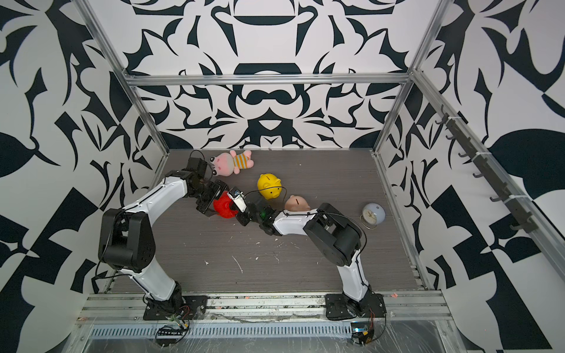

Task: Open piggy banks
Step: Open the lid on the piggy bank, then adjust the piggy bank at the center of the board, then place the lid at the center of the board.

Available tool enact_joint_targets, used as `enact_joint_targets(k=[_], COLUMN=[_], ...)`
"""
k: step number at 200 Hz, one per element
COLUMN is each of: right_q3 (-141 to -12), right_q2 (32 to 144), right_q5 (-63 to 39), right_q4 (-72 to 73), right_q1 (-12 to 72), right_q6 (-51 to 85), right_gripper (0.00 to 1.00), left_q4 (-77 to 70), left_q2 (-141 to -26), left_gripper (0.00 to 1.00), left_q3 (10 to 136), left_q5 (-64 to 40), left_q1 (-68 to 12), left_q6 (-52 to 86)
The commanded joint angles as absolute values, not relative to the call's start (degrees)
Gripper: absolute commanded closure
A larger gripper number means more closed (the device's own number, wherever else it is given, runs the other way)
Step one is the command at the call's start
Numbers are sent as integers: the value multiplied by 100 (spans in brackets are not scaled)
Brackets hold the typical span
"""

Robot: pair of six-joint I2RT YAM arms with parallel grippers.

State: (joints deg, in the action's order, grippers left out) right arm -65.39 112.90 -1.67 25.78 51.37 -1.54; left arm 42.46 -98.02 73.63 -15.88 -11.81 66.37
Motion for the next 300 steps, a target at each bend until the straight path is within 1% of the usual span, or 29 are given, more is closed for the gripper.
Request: enact_joint_targets(k=[1, 55, 79, 107, 122, 154, 188, 203, 258, 294, 300], right_q3=[-6389, -6217, -6497, -6797, -7033, -7302, -7754, -7763, -8385, -8735, -8771], right_q2=[10945, 10741, 10707, 10715, 10805, 10908, 11215, 11240, 11738, 12001, 12014], right_q5=[-46, 9, 9, 130, 141, 151, 336, 365, 407, 404, 397], right_q4=[2509, 2462, 1611, 470, -135, -604, -1264, -1336, -1875, -2044, -2063], right_q1=[5161, 5103, 5080, 5080, 5104, 5222, 5665, 5868, 6363, 6408, 6407], right_q6=[-246, -141, 86, 563, 755, 942, 690, 662, 488, 406, 390], right_gripper=[100, 100, 100, 100, 100, 100, 100, 100, 100, 100, 98], left_q4=[4882, 4878, 5013, 5395, 5434, 5434, 5632, 5690, 5282, 5183, 5190], left_q2=[-10042, -9987, -9980, -9974, -9959, -9839, -9580, -9439, -8743, -8432, -8412], left_gripper=[0, 0, 0, 1, 1, 1, 1, 1, 1, 1, 1], left_q3=[7236, 7189, 7333, 7731, 7852, 8042, 8312, 8336, 7902, 7762, 7761], left_q5=[-1477, -1450, -1323, -636, -512, -586, -240, -210, -475, -341, -334], left_q1=[-1222, -1222, -1148, -1024, -879, -589, -317, -87, 1047, 1257, 1257], left_q6=[6565, 6550, 6401, 5825, 5562, 5332, 5132, 5055, 4914, 4896, 4887])
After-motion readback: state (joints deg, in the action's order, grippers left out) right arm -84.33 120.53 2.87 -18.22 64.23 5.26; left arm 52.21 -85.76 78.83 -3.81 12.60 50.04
